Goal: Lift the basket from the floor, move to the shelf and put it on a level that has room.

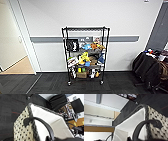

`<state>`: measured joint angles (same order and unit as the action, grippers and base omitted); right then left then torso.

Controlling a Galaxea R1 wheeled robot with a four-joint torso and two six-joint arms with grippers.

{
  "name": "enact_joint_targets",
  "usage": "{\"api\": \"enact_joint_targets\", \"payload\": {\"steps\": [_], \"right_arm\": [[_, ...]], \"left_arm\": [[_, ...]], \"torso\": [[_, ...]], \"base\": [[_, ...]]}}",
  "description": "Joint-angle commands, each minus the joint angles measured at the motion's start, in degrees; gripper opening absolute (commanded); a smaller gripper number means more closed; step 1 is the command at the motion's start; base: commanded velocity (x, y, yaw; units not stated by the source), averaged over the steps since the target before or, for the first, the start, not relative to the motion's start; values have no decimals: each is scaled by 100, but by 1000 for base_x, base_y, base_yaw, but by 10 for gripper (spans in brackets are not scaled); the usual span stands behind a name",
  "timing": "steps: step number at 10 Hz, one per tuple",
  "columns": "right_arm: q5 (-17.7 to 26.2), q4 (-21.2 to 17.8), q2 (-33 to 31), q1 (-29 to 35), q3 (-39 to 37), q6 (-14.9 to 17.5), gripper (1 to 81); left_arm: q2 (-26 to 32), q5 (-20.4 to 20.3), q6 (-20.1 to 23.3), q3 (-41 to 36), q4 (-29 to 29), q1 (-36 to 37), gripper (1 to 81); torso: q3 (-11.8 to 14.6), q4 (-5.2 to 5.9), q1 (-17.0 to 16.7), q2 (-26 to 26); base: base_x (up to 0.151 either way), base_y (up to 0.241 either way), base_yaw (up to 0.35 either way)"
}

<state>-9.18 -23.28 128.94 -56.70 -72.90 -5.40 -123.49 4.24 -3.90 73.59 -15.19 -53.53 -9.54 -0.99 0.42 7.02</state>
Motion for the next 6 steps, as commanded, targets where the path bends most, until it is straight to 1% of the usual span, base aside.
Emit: {"api": "enact_joint_targets", "payload": {"steps": [1,6], "right_arm": [[153,34,-102,611,269,-5,10],[39,26,-111,558,269,-5,10]], "left_arm": [[149,121,3,-231,16,611,10],[139,121,3,-231,16,619,10]], "torso": [[0,0,0,0],[0,0,0,0]], "base": [[89,0,0],[90,0,0]]}}
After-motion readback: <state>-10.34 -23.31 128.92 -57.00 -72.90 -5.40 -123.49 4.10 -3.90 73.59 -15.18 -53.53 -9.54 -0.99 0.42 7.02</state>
